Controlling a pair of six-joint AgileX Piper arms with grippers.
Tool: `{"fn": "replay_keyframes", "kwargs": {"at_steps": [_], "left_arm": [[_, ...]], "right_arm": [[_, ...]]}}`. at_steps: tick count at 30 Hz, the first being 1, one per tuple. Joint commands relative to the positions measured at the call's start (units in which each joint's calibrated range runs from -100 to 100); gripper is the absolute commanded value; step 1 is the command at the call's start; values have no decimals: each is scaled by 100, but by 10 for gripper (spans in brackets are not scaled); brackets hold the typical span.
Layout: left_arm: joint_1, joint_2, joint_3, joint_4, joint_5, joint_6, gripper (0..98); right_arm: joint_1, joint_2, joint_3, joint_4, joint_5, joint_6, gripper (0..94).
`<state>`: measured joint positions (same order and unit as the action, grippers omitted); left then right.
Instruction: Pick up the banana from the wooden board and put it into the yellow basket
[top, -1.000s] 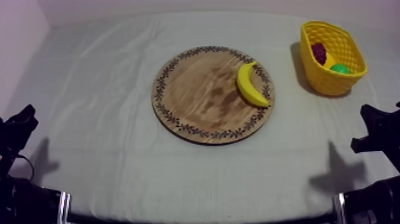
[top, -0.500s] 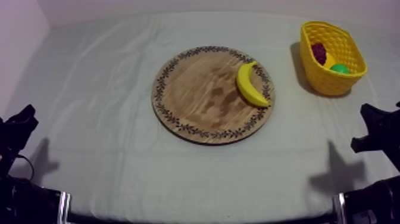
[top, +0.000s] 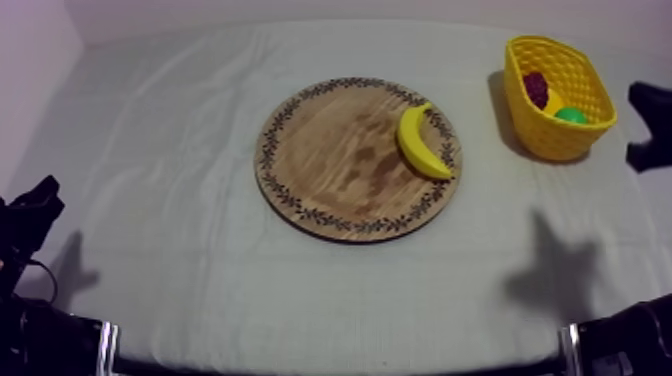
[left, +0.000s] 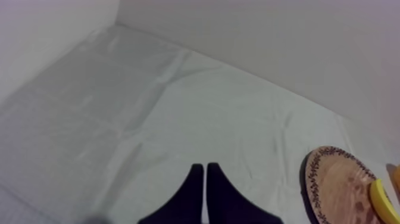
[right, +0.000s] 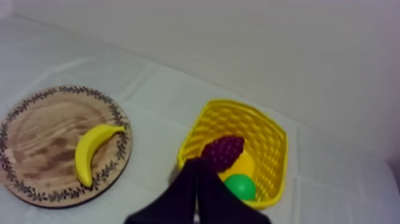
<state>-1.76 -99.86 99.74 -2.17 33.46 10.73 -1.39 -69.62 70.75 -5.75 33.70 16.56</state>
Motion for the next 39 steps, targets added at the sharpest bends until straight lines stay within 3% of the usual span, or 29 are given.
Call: {"fn": "replay_keyframes", "kwargs": {"at_steps": [1,9,18,35,39], "left_arm": [[-1,3,4,0,1,4,1],[-1,3,4,0,1,4,1],[-1,3,4,0,1,4,1],[-1,3,4,0,1,4,1],[-1,3,4,0,1,4,1]], "right_arm": [[-131,642,-1012,108,81,-109,6],[-613,1717,-2424,676,429,-640,6],[-972,2831,-3682,521,1374,-585,6],[-1463,4786,-4036,627,1436,-869,7],[-1536,5060,-3966,538,1510,-866,7]]}}
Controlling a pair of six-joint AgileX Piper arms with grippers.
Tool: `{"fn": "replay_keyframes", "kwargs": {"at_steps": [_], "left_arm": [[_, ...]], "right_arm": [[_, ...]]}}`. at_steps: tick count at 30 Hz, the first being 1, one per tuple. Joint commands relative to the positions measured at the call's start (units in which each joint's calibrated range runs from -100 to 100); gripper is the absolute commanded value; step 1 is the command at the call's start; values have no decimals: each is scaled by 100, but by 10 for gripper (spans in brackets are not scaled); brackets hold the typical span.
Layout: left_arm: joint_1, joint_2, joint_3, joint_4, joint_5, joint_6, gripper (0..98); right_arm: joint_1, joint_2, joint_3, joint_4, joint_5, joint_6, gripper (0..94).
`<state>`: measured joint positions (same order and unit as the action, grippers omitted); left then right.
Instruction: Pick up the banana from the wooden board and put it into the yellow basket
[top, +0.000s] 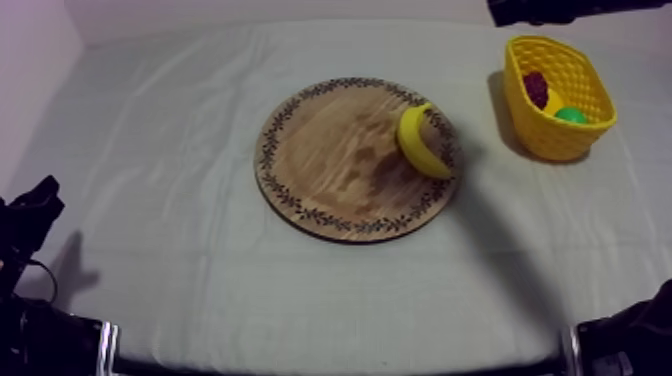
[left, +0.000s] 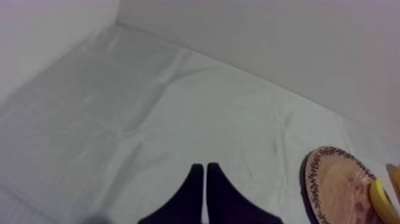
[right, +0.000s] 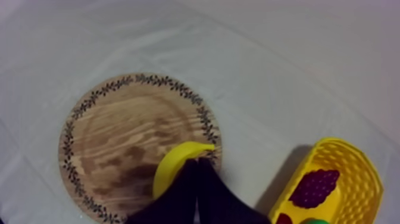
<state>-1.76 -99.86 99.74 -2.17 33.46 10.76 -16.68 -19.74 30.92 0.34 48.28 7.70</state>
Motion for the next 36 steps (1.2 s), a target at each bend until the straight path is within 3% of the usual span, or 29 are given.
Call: {"fn": "replay_keyframes", "kwargs": {"at_steps": [1,9,18,19,24,26,30,36], "left_arm": [[-1,3,4,0,1,1,1],[-1,3,4,0,1,1,1],[-1,3,4,0,1,1,1],[-1,3,4,0,1,1,1],[-1,3,4,0,1,1,1],[-1,3,4,0,1,1,1],[-1,3,4,0,1,1,1],[-1,3,4,0,1,1,1]], "right_arm": [[-17,120,50,-144,93,55,7],[-185,480,235,-259,520,-201,35],[-178,489,606,-375,220,-184,87],[-141,489,632,-411,162,-153,117],[-70,559,668,-478,60,-39,628],[-79,584,688,-468,32,-16,771],[-105,608,753,-443,-19,-7,876],[-205,670,816,-370,-25,-138,884]]}}
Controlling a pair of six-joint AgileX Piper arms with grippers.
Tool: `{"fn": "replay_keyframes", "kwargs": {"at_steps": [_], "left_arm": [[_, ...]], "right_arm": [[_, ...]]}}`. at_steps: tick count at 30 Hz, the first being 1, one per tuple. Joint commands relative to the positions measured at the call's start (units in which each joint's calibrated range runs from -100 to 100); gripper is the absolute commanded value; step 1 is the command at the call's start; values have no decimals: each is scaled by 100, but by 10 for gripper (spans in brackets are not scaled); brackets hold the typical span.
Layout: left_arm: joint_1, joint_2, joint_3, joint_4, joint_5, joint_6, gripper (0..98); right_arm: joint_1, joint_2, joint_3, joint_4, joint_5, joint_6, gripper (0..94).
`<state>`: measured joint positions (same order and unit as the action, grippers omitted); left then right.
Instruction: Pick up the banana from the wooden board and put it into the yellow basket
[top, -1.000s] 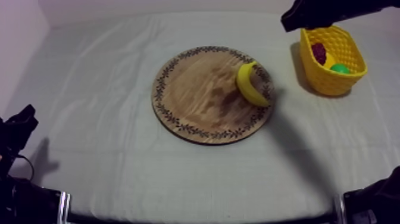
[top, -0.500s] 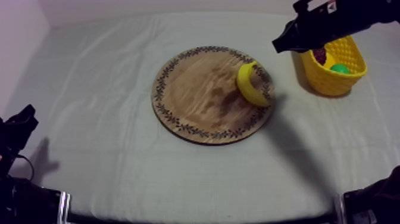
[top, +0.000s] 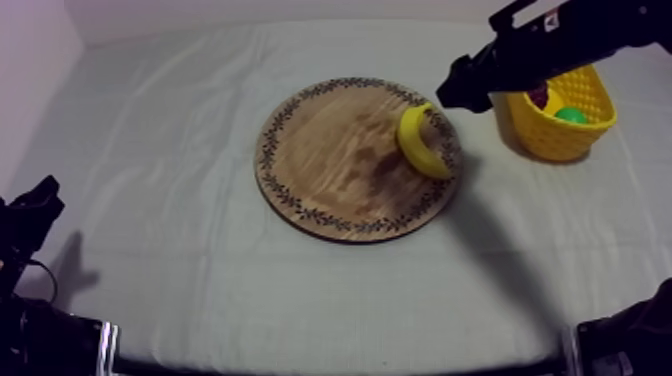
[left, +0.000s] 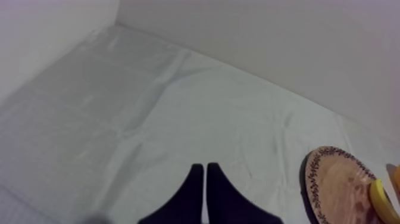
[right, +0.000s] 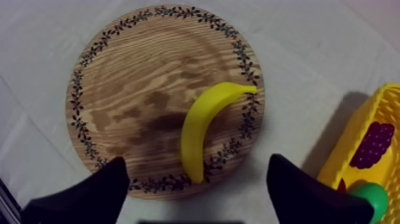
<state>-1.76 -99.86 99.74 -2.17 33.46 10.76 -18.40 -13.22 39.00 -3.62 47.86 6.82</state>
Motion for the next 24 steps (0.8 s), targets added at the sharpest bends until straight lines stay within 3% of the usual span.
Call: {"fn": "replay_keyframes", "kwargs": {"at_steps": [1,15,24], "left_arm": [[-1,3,4,0,1,1,1],[-1,3,4,0,1,1,1],[-1,3,4,0,1,1,1]], "right_arm": [[-70,50,18,62,18,-107,879],[-454,1489,-124,699,-233,-1011,861],[-498,2632,-612,926,-285,-1237,860]]}}
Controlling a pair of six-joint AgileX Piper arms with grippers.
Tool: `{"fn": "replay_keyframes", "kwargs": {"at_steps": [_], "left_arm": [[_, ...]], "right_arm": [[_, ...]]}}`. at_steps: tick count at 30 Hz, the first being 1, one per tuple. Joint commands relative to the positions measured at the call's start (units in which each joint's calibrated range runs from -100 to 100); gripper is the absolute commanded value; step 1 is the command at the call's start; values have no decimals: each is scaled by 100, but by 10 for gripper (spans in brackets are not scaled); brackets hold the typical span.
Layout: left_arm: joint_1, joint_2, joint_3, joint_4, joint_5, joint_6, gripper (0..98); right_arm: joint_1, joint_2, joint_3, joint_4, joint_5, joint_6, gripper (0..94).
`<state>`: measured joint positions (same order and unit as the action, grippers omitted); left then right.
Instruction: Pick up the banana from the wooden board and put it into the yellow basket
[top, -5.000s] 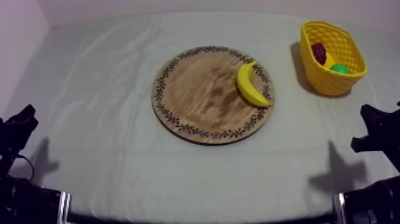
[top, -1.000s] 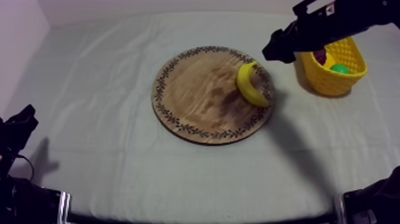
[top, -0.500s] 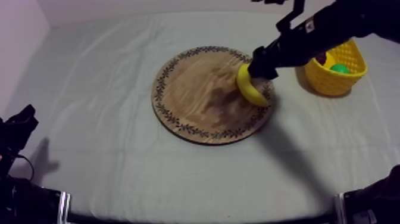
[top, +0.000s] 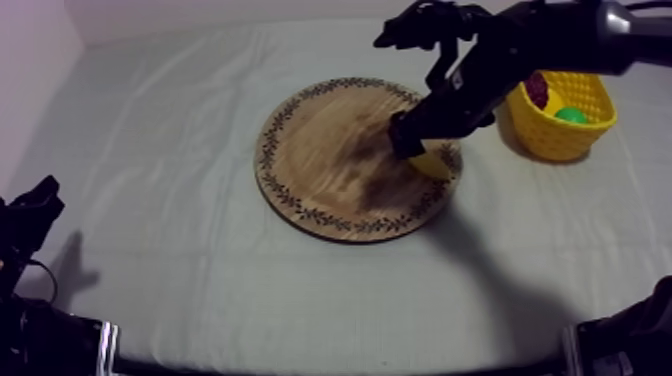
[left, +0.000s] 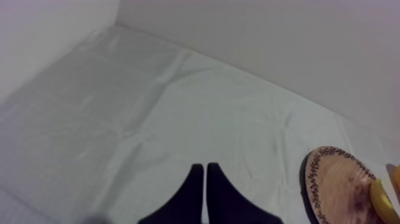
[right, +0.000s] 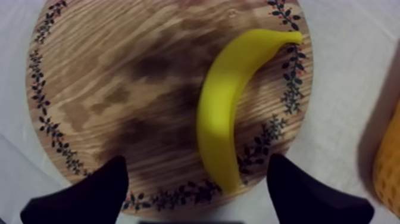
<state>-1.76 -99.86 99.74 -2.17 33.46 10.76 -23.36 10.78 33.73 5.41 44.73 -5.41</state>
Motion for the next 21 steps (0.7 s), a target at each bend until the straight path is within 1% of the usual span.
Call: {"fn": "replay_keyframes", "kwargs": {"at_steps": [1,7,10,12,15,21], "left_arm": [[-1,3,4,0,1,1,1],[-1,3,4,0,1,1,1],[-1,3,4,0,1,1,1],[-1,3,4,0,1,1,1],[-1,3,4,0,1,1,1],[-1,3,4,0,1,1,1]], "right_arm": [[-10,366,-162,47,35,-28,859],[-69,1118,-705,191,149,-155,843],[-65,1399,-959,209,236,-183,803],[-19,1531,-1111,147,296,-138,726],[94,1667,-1307,-41,357,39,588],[225,1892,-1576,-273,471,315,407]]}}
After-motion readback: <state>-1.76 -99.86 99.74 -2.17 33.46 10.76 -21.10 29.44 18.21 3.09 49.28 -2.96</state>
